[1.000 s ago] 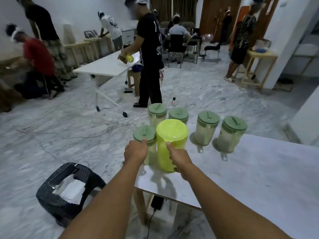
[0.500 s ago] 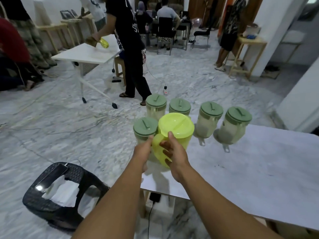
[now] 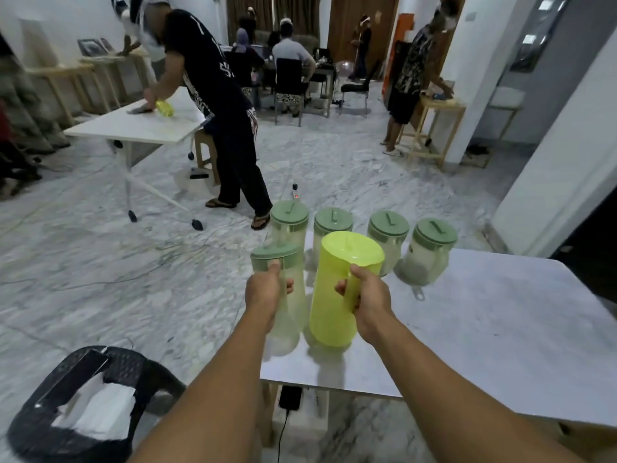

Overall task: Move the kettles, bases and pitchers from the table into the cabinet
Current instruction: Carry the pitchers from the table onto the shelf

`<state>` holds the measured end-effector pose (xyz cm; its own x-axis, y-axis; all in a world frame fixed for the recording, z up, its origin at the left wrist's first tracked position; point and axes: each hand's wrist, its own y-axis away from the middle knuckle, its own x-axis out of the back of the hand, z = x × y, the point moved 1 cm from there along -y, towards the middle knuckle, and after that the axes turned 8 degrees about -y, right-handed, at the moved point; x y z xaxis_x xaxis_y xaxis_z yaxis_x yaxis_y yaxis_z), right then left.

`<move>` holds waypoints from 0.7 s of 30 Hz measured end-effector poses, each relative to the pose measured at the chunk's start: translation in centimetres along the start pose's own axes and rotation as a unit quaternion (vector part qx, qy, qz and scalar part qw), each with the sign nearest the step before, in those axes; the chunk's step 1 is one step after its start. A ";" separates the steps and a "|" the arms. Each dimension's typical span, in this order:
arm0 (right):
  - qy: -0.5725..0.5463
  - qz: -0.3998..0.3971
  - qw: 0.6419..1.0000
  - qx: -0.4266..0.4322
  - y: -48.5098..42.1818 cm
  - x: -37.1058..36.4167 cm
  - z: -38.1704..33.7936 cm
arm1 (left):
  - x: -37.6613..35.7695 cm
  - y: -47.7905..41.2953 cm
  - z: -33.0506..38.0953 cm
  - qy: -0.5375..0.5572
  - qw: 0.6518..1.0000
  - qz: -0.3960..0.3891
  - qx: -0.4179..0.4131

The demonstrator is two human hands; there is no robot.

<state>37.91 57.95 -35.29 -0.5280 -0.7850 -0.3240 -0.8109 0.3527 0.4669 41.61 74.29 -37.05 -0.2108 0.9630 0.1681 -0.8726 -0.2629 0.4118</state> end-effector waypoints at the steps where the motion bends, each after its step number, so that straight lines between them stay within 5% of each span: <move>1: -0.016 0.006 1.000 0.007 0.3 0.1 -1.0 | 0.2 0.5 1.1 -0.004 1.000 0.000 -0.021; 7: -0.049 0.075 0.984 0.152 4.5 2.3 -8.7 | -1.8 4.5 7.9 0.019 0.991 -0.019 -0.128; 12: -0.083 0.151 0.945 0.277 10.3 8.9 -15.6 | -8.1 11.2 12.9 0.012 0.971 -0.106 -0.215; 21: -0.105 0.397 0.802 0.433 25.4 29.5 -24.2 | -23.7 32.8 15.8 0.035 0.885 -0.351 -0.304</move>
<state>7.83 31.39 -13.04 -0.9216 -0.0673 -0.3822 -0.0214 0.9922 -0.1231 24.92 41.87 -13.41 0.4686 0.8834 -0.0019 -0.8708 0.4616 -0.1691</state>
